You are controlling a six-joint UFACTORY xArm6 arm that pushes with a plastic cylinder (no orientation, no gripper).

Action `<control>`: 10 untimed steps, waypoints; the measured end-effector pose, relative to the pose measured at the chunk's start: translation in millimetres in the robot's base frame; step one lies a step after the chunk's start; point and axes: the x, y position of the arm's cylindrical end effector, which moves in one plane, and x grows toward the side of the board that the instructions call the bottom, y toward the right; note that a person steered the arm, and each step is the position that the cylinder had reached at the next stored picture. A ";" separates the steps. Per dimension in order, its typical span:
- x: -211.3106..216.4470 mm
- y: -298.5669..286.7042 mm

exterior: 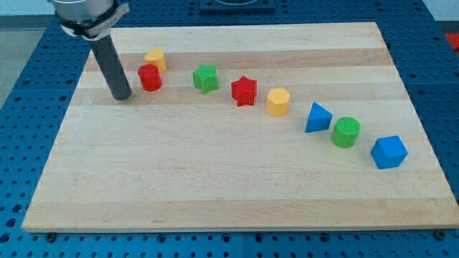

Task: Push the red circle up and right

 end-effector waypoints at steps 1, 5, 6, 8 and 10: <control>-8.1 3.3; -30.4 -13.5; -16.1 -10.6; -16.2 27.7; -36.2 48.0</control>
